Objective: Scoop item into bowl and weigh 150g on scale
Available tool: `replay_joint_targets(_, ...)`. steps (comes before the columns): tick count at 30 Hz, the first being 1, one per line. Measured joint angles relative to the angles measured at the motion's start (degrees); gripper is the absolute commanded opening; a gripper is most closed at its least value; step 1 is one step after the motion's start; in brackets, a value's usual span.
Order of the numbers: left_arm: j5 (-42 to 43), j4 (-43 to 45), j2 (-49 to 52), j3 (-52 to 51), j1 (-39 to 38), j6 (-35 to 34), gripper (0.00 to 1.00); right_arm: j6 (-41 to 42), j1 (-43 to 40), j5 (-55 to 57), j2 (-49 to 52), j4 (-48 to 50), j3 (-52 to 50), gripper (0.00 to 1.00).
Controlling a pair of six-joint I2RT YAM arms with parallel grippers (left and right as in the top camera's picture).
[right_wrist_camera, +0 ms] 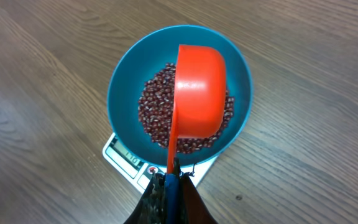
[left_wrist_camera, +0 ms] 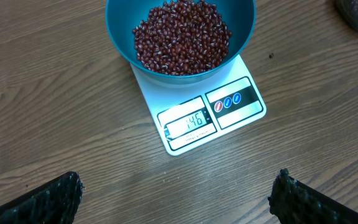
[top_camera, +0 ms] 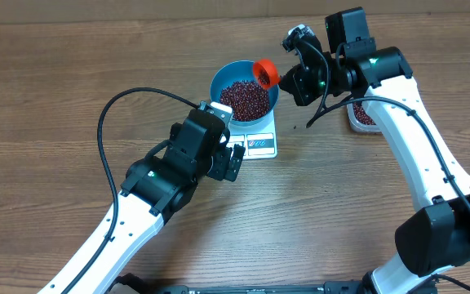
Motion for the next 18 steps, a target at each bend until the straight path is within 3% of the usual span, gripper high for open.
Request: replay_joint_targets(18,0.00,0.00,0.00,0.00,0.00,0.00,1.00,-1.14,0.02,0.72,0.00,-0.24,0.00,0.04)
